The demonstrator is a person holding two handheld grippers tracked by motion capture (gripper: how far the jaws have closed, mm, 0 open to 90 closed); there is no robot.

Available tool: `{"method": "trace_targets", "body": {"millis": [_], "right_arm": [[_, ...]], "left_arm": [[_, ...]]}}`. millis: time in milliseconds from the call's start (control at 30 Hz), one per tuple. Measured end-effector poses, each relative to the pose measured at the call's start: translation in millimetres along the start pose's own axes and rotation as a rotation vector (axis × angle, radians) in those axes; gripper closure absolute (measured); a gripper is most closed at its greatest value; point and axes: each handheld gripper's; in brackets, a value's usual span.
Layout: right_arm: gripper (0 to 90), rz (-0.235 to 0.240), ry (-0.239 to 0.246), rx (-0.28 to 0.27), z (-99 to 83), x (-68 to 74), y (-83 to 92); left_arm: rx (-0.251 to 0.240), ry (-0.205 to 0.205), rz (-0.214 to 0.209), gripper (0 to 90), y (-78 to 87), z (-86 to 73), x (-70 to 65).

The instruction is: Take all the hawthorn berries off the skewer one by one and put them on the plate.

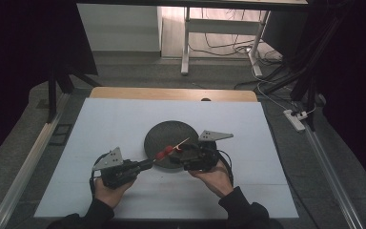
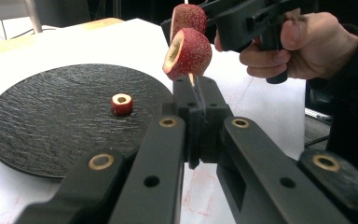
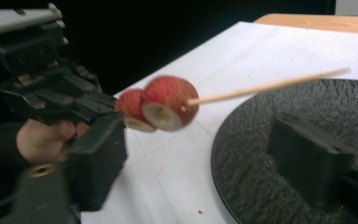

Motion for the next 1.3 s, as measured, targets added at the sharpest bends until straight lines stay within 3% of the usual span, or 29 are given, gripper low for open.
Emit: {"method": "trace_targets", "body": {"millis": [300, 400, 700, 733, 767, 967, 1100, 1300], "right_arm": [[46.9, 0.033, 0.002, 0.007, 0.4, 3.8, -3.4], [59.3, 0.046, 0.01, 0.005, 0.6, 4.8, -3.1], [60.7, 0.054, 0.009, 0.011, 2.6, 4.3, -0.4], [60.7, 0.039, 0.008, -0.009, 3.3, 3.5, 2.0], [60.8, 0.029, -0.028, -0.051, 7.7, -3.8, 11.8], [60.8, -0.019, -0.07, -0.109, 16.7, -20.6, 33.6], [60.8, -0.046, -0.053, -0.104, 17.5, -22.3, 33.6], [60.8, -0.033, -0.059, -0.089, 19.8, -25.1, 31.2]], "left_arm": [[-0.003, -0.006, -0.009, 89.3, -2.4, 0.8, -1.8], [0.001, -0.01, -0.011, 89.3, -3.0, 1.1, -2.3], [0.015, -0.019, -0.011, 89.7, -2.3, 4.3, -2.1], [0.014, -0.016, -0.012, 89.7, -0.7, 3.6, -0.9], [0.005, -0.005, -0.017, 89.8, 1.8, 2.5, 1.0], [-0.002, 0.003, -0.014, 89.8, 7.2, 0.5, 5.1], [0.018, -0.015, -0.013, 89.8, 4.2, 0.3, 3.7], [0.02, -0.02, -0.016, 89.8, 5.4, -0.1, 4.1]]}}
Point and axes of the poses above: each handheld gripper's, and its own axes: y roughly backward along the jaws, z roughly out of its top, x roughly to its left, and after that the axes turned 12 degrees about -y, right-handed
